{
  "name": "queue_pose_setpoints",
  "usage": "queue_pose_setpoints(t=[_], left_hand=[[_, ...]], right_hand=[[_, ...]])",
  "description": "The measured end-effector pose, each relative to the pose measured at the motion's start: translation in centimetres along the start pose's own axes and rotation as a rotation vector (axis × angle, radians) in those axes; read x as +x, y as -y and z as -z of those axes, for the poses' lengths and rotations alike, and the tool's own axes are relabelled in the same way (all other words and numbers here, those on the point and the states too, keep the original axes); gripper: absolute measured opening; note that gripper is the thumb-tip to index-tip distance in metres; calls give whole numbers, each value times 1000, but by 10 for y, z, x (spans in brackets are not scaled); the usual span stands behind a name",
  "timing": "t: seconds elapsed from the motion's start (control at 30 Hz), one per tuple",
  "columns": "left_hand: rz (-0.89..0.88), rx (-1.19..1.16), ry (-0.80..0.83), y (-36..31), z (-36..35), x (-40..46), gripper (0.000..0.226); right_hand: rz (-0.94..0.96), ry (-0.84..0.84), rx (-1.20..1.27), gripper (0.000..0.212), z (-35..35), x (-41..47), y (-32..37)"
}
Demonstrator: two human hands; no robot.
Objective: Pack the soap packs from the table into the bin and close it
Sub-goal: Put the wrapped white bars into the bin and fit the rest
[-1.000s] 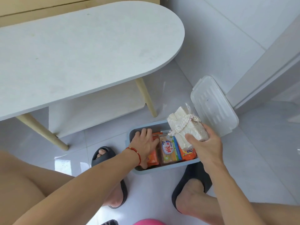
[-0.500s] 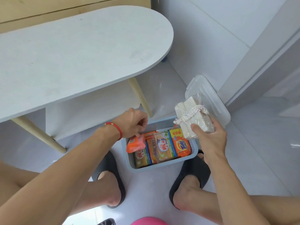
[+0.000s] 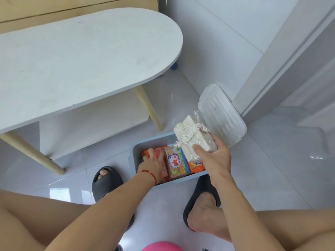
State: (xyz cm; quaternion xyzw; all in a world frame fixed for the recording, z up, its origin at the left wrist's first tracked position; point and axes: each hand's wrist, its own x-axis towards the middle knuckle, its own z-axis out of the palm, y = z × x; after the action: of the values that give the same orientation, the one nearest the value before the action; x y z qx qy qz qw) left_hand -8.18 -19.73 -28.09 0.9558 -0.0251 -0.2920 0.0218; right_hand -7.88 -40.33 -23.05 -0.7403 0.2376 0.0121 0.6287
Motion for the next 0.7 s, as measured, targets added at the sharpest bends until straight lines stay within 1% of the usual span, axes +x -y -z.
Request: queue_pose_setpoints(t=[0.07, 0.17, 0.27, 0.37, 0.43, 0.53, 0.57, 0.63, 0.7], left_hand=[[-20, 104, -15, 0, 1, 3, 101], [-117, 224, -36, 4, 3, 3, 83], [-190, 187, -9, 17, 20, -6, 63], [-255, 108, -11, 35, 41, -21, 48], [-230, -116, -44, 45, 56, -36, 42], [-50, -608, -219, 65, 72, -61, 17], [30, -787, -244, 72, 74, -69, 16], [127, -1078, -223, 82, 75, -84, 23], [141, -1197, -199, 85, 72, -92, 29]], right_hand=[[-12, 10, -15, 54, -2, -2, -1], [3, 29, -56, 49, -5, -6, 2], [29, 49, -84, 48, -11, -8, 7], [37, 66, -96, 56, -18, -10, 9], [50, 77, -114, 58, -23, -14, 11], [69, 113, -176, 56, -38, -26, 10], [84, 125, -191, 53, -47, -34, 8], [142, 115, -224, 53, -69, -55, 1], [214, 60, -264, 56, -94, -74, -10]])
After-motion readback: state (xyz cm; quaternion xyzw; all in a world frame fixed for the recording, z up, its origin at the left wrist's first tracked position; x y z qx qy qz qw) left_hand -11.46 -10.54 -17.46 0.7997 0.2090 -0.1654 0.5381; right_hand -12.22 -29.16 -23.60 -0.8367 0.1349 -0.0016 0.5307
